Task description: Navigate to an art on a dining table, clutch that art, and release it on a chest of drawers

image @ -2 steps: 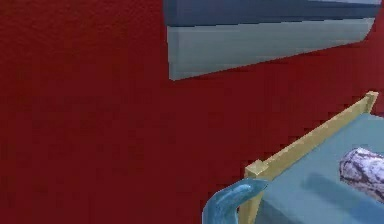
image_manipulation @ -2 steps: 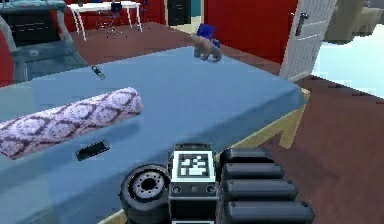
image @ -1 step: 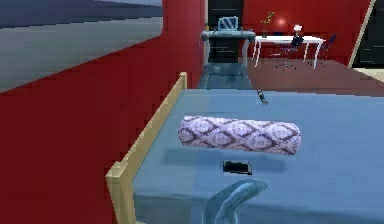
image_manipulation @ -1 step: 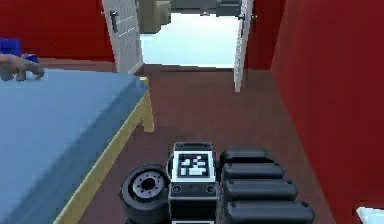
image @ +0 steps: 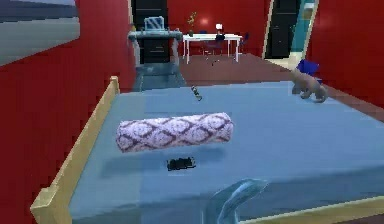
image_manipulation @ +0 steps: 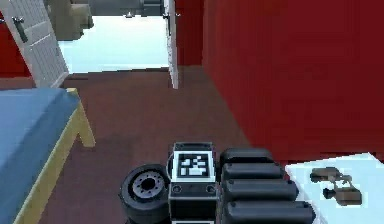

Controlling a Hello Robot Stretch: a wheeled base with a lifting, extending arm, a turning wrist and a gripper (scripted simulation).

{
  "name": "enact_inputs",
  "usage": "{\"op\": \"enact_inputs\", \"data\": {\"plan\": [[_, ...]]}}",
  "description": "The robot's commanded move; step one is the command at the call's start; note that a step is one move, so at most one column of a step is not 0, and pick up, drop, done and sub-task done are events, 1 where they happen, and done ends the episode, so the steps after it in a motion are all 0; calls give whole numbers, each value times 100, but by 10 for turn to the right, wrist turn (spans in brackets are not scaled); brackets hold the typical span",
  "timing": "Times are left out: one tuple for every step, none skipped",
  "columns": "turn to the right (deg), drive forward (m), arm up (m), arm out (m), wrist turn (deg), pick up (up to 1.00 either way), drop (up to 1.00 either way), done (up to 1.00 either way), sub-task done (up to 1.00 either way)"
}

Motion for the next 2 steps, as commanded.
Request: {"op": "enact_inputs", "data": {"plan": [[-450, 0, 0, 0, 0, 0, 0, 0, 0], [-450, 0, 0, 0, 0, 0, 0, 0, 0]]}}
